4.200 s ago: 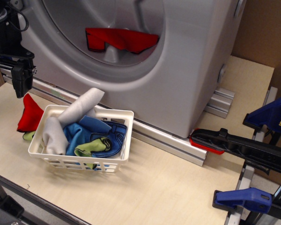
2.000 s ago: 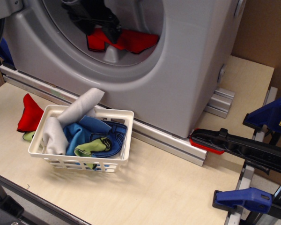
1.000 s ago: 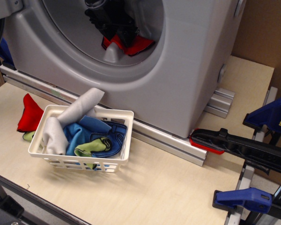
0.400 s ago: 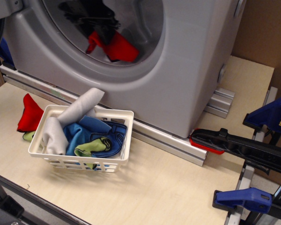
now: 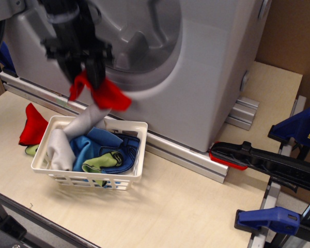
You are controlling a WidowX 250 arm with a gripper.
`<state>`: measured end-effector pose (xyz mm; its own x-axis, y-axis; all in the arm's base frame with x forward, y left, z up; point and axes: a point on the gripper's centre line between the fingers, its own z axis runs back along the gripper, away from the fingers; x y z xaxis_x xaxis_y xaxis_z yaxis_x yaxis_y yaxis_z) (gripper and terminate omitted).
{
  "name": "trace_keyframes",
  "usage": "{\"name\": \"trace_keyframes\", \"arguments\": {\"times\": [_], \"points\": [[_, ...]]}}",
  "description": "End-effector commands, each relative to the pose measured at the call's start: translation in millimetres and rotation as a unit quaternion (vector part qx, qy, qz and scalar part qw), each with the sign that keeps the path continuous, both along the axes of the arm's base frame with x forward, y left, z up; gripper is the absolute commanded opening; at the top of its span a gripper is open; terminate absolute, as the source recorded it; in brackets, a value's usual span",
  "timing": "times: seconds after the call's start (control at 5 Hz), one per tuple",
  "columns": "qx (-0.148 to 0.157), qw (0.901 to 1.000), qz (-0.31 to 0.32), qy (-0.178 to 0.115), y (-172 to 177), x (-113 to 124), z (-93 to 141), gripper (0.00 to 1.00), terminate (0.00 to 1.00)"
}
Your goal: Take clothes out of laundry machine
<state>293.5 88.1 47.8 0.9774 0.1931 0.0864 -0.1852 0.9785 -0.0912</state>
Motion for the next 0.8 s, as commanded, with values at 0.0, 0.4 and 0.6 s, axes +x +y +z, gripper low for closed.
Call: {"name": "trace_keyframes", "arguments": {"times": [0.0, 0.4, 0.6], "points": [[0.036, 0.9952, -0.037, 0.084, -31, -36, 1, 0.00, 0.00], [0.017, 0.9928, -0.071, 0.095, -46, -53, -26, 1.00, 0.00], [0.034, 0.9959, -0.057, 0.062, -40, -54, -22, 1.00, 0.00]]}}
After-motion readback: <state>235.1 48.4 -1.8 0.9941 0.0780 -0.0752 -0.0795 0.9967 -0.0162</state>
